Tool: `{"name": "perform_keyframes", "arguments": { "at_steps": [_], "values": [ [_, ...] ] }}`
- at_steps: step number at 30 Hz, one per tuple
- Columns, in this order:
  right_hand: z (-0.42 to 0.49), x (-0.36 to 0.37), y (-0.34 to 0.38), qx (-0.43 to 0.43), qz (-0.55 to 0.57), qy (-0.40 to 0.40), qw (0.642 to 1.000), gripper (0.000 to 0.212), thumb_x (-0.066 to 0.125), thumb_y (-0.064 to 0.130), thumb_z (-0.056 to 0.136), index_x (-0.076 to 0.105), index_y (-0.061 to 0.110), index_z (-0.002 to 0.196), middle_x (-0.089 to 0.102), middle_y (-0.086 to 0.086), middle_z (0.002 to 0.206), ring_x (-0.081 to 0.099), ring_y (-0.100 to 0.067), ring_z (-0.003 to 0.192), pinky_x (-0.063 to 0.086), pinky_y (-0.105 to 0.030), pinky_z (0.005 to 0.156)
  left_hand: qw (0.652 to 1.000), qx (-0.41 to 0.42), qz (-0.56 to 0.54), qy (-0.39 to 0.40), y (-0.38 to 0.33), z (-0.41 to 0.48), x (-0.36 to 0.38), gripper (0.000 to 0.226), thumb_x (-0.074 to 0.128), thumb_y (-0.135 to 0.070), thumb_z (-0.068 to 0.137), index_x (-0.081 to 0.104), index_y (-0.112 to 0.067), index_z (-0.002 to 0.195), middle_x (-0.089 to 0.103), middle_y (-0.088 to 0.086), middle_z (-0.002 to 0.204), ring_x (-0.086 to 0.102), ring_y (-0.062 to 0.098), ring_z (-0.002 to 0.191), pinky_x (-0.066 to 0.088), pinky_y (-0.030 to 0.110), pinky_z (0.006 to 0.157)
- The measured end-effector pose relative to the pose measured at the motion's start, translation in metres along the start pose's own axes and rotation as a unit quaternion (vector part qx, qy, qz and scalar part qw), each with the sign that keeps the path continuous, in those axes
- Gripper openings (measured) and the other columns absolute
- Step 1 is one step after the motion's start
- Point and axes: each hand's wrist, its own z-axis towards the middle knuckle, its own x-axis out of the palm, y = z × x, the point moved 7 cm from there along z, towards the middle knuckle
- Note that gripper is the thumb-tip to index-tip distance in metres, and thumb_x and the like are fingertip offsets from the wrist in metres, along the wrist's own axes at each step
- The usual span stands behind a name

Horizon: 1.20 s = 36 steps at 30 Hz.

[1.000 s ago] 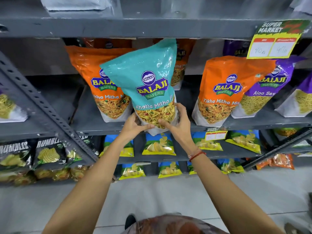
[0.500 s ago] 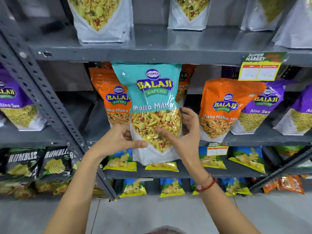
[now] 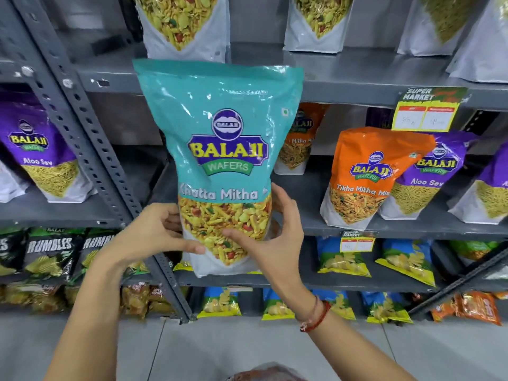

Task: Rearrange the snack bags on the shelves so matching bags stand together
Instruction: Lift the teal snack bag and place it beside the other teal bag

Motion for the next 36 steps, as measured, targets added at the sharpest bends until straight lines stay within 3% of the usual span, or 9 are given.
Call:
{"name": "perform_keyframes", "arguments": {
  "at_steps": [6, 9, 13, 18, 23, 25, 28, 32, 36],
  "values": [
    [0.038, 0.019, 0.045, -0.055, 0.002, 0.023, 0.998, 0.089, 0.094, 0.019, 0.054, 0.053, 0.004, 0.131, 0.055, -0.001, 0.113, 0.056, -0.007, 0.114, 0.053, -0.037, 0.097, 0.994, 0.08, 0.022, -0.067, -0.052, -0.013, -0.033, 0.035, 0.083, -0.019, 0.049, 0.075, -0.033, 0.08, 0.077, -0.015, 0.081, 0.07, 0.004, 0.075, 0.052, 0.011, 0.061],
    [0.072, 0.019, 0.08, -0.109, -0.012, 0.028, 0.994, 0.09, 0.094, 0.022, 0.054, 0.053, 0.002, 0.131, 0.055, -0.005, 0.113, 0.052, 0.002, 0.11, 0.047, -0.019, 0.097, 0.987, 0.128, 0.031, -0.096, -0.092, -0.006, -0.049, 0.034, 0.082, -0.024, 0.048, 0.074, -0.039, 0.077, 0.075, -0.023, 0.078, 0.07, -0.001, 0.077, 0.05, 0.007, 0.062],
    [0.123, 0.009, 0.126, -0.175, -0.025, 0.022, 0.984, 0.087, 0.092, 0.026, 0.058, 0.052, 0.0, 0.131, 0.058, -0.012, 0.117, 0.058, -0.019, 0.112, 0.05, -0.031, 0.098, 0.976, 0.185, 0.024, -0.114, -0.146, 0.018, -0.063, 0.033, 0.082, -0.026, 0.049, 0.073, -0.034, 0.08, 0.074, -0.024, 0.079, 0.07, -0.001, 0.08, 0.052, 0.01, 0.065],
    [0.187, -0.018, 0.159, -0.219, -0.051, -0.004, 0.974, 0.086, 0.09, 0.027, 0.063, 0.049, -0.002, 0.132, 0.058, -0.018, 0.126, 0.056, -0.023, 0.116, 0.048, -0.025, 0.097, 0.966, 0.23, 0.028, -0.114, -0.207, 0.069, -0.063, 0.043, 0.083, -0.036, 0.049, 0.068, -0.025, 0.089, 0.075, -0.023, 0.08, 0.069, -0.001, 0.083, 0.053, 0.013, 0.071],
    [0.247, -0.057, 0.155, -0.192, -0.081, -0.023, 0.978, 0.084, 0.091, 0.027, 0.063, 0.049, 0.003, 0.132, 0.058, -0.014, 0.13, 0.055, -0.022, 0.119, 0.048, -0.033, 0.101, 0.964, 0.23, 0.06, -0.115, -0.241, 0.141, -0.046, 0.058, 0.082, -0.044, 0.051, 0.065, -0.006, 0.091, 0.073, 0.004, 0.089, 0.068, 0.009, 0.082, 0.054, 0.022, 0.072],
    [0.267, -0.072, 0.144, -0.17, -0.087, -0.033, 0.981, 0.083, 0.091, 0.025, 0.063, 0.05, 0.005, 0.132, 0.058, -0.012, 0.131, 0.055, -0.02, 0.12, 0.048, -0.03, 0.102, 0.969, 0.219, 0.072, -0.093, -0.249, 0.169, -0.034, 0.043, 0.083, -0.04, 0.057, 0.062, -0.012, 0.082, 0.066, -0.007, 0.074, 0.063, 0.004, 0.068, 0.047, 0.015, 0.062],
    [0.293, -0.088, 0.124, -0.14, -0.098, -0.037, 0.985, 0.082, 0.091, 0.022, 0.063, 0.05, 0.005, 0.132, 0.059, -0.009, 0.128, 0.056, -0.017, 0.118, 0.048, -0.026, 0.101, 0.974, 0.209, 0.059, -0.07, -0.253, 0.207, -0.018, 0.037, 0.081, -0.02, 0.071, 0.063, -0.006, 0.101, 0.067, -0.012, 0.085, 0.055, -0.004, 0.091, 0.042, 0.001, 0.051],
    [0.315, -0.101, 0.091, -0.103, -0.108, -0.035, 0.988, 0.082, 0.09, 0.022, 0.064, 0.048, 0.006, 0.132, 0.059, -0.003, 0.121, 0.057, -0.015, 0.115, 0.049, -0.025, 0.1, 0.977, 0.191, 0.076, -0.051, -0.241, 0.249, -0.005, 0.028, 0.08, -0.02, 0.073, 0.061, -0.022, 0.092, 0.067, -0.011, 0.091, 0.063, -0.009, 0.079, 0.051, 0.007, 0.063],
    [0.331, -0.107, 0.062, -0.064, -0.114, 0.005, 0.991, 0.092, 0.09, 0.019, 0.065, 0.038, 0.009, 0.14, 0.057, -0.009, 0.133, 0.057, -0.022, 0.122, 0.048, -0.04, 0.105, 0.98, 0.187, 0.045, -0.042, -0.229, 0.269, -0.008, 0.043, 0.08, -0.019, 0.073, 0.057, -0.021, 0.109, 0.062, -0.017, 0.096, 0.06, -0.015, 0.081, 0.046, 0.002, 0.062]
  ]
}}
